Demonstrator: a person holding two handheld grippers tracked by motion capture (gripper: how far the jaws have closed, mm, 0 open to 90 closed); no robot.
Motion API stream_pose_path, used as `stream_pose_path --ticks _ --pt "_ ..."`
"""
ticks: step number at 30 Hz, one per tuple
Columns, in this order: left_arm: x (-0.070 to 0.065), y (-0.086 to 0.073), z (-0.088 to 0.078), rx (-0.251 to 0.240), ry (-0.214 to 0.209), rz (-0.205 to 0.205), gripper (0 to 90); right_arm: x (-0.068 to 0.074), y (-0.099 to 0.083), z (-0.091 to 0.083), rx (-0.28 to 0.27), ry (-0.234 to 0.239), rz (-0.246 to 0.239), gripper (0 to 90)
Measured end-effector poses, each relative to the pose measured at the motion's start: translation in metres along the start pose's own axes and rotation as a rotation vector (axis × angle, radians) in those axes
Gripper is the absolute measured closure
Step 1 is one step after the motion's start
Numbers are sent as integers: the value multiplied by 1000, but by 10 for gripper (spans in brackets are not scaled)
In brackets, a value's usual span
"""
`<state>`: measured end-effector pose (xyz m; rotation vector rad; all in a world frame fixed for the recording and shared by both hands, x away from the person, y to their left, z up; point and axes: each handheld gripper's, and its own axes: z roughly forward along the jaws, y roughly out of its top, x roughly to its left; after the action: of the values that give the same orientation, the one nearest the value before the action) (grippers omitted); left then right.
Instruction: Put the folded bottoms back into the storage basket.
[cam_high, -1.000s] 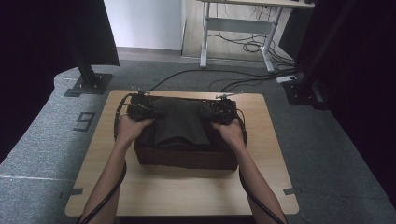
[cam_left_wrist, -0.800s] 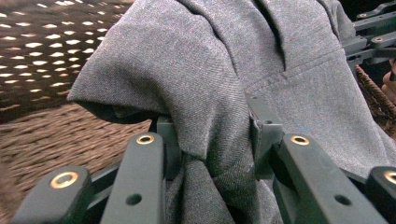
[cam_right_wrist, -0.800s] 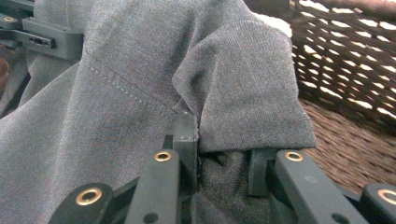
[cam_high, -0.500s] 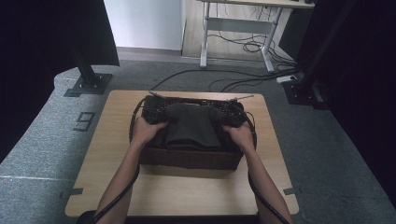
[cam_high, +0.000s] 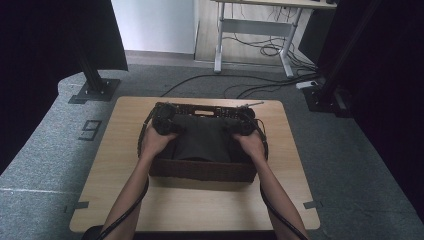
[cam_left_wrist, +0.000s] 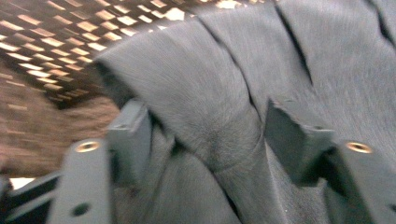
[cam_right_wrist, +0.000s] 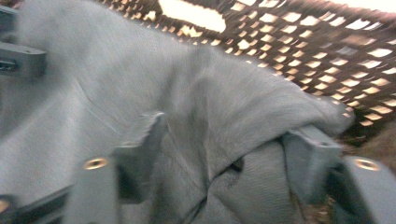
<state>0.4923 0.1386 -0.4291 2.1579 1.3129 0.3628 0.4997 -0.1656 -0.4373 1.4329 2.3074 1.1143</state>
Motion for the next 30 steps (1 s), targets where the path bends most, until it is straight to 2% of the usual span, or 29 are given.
stream_pose_path --ticks 2,4,5,6,10,16,22,24,30 --pt "-1 1 -4 -20 16 12 239 -1 1 -3 -22 -15 2 216" --pt "-2 3 -8 -33 47 21 180 -1 2 -6 -57 -36 -16 168" --pt "-2 3 -10 -37 46 29 174 0 2 -8 -70 -52 -34 160" --pt "-2 3 -12 -41 40 33 173 0 3 -9 -77 -57 -45 160" --pt "-3 3 -19 -55 19 49 154 -2 3 -13 -76 -19 -52 159" --pt "-3 2 -23 -79 -17 47 144 -3 1 -17 -88 18 -74 130" --pt "-1 0 -28 -107 -62 33 126 -3 -2 -24 -100 21 -105 24" --pt "0 0 -29 -106 -64 28 108 -3 -2 -27 -105 22 -113 9" --pt "0 -1 -37 -157 -73 41 28 -1 -5 -34 -110 27 -139 0"
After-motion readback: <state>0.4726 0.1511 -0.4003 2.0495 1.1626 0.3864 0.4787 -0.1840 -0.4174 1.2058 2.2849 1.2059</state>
